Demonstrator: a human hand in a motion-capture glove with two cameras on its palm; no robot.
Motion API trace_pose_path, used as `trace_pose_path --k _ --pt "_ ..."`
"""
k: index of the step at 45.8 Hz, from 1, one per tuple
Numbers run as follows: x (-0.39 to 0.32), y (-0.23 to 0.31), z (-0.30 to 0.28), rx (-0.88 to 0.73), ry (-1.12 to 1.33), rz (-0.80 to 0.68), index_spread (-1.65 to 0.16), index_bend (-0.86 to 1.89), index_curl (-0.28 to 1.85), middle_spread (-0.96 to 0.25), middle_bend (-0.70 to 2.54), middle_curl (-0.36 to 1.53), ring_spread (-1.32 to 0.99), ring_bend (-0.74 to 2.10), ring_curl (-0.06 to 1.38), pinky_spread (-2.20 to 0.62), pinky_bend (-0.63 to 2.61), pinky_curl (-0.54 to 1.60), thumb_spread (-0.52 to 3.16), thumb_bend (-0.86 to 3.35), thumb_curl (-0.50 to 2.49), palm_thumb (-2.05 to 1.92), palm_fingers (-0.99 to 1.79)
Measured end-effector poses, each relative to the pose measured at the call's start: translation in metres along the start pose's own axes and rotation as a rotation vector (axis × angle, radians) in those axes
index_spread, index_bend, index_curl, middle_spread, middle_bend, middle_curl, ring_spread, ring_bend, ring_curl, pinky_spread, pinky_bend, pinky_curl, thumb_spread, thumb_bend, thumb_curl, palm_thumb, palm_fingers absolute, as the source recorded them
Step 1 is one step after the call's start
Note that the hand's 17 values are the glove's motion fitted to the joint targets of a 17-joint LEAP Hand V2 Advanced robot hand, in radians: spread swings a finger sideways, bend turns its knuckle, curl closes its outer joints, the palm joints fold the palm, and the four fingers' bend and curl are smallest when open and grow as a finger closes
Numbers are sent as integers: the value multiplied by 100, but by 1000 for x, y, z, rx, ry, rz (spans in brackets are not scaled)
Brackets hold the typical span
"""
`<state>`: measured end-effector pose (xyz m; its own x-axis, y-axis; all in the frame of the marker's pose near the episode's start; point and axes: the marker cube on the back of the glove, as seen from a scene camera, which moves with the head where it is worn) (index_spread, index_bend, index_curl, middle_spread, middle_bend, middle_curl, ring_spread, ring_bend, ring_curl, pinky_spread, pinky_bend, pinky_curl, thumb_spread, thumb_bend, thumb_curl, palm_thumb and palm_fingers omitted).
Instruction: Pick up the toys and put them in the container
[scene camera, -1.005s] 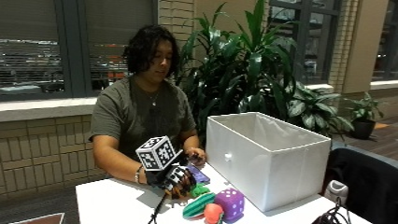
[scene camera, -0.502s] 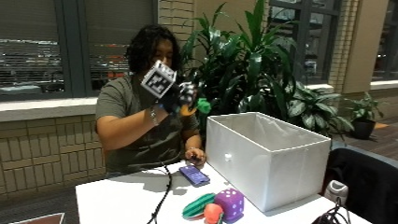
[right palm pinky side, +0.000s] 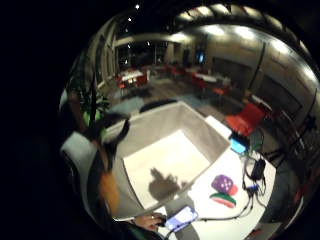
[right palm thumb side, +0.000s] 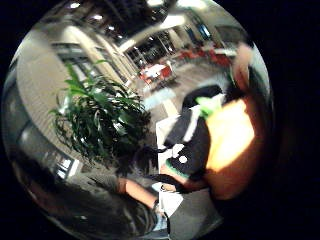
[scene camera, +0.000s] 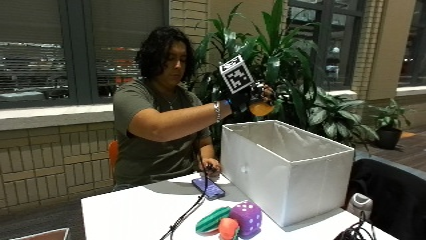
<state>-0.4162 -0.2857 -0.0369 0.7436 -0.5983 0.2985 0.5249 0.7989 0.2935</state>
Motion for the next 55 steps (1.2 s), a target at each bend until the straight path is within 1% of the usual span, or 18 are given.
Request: trace_pose_path --k 1,3,4,5,6,7,11,13,16,21,25,29,34,37,41,46,52,55 --pt "4 2 2 -28 -1 -6 -38 37 44 -38 85 75 -32 130 51 -41 100 43 123 2 59 36 99" --pt "11 6 2 -49 5 -11 -37 34 46 -37 73 72 -32 117 50 -37 105 46 130 -6 52 19 61" --pt "15 8 0 -43 10 -5 -37 39 49 -36 67 71 -32 107 49 -33 102 47 130 -8 49 12 33" --pt "19 10 -4 -32 12 3 -37 40 51 -34 63 70 -31 101 50 -30 103 49 128 -10 47 7 17" --pt "25 12 -9 -19 10 12 -37 43 53 -32 60 69 -30 94 49 -27 103 50 128 -10 45 3 7" --pt "31 16 -16 -9 15 18 -38 43 52 -31 58 67 -29 90 47 -25 104 49 126 -10 44 -2 5" --pt "65 38 -40 4 132 5 -40 44 45 -29 56 62 -30 81 35 -19 95 39 121 -10 39 -10 24" --pt "73 49 -47 8 135 55 -40 42 43 -29 55 61 -31 81 32 -17 93 36 120 -9 37 -11 30" --pt "84 70 -50 -2 164 103 -39 40 42 -30 57 61 -32 89 33 -19 92 34 118 -8 35 -11 46" --pt "127 117 -43 -54 318 176 -39 41 44 -31 58 62 -34 94 34 -20 88 33 119 -7 31 -9 53" --pt "161 160 -23 -140 342 252 -38 39 44 -31 59 62 -35 97 36 -23 88 33 121 -5 29 -7 59" --pt "206 210 13 -234 353 354 -38 38 45 -32 59 62 -36 99 37 -24 87 33 127 -2 28 -2 62" --pt "249 255 55 -269 345 439 -38 38 47 -33 59 62 -37 98 38 -25 83 33 134 0 28 1 57" --pt "263 268 68 -273 333 465 -38 39 48 -34 59 63 -38 97 38 -25 81 33 136 0 28 2 52" --pt "274 280 83 -295 336 490 -38 41 50 -33 50 60 -38 93 38 -23 81 33 138 0 28 3 39" --pt "278 287 93 -291 345 483 -38 39 50 -32 48 59 -38 89 36 -21 82 33 135 -3 28 -1 35" --pt "274 296 104 -290 438 416 -38 13 40 -40 72 67 -44 114 41 -27 81 31 123 -5 27 -5 69" --pt "271 296 97 -202 501 358 -37 16 40 -42 71 70 -44 113 42 -34 96 35 120 -6 27 -6 85"
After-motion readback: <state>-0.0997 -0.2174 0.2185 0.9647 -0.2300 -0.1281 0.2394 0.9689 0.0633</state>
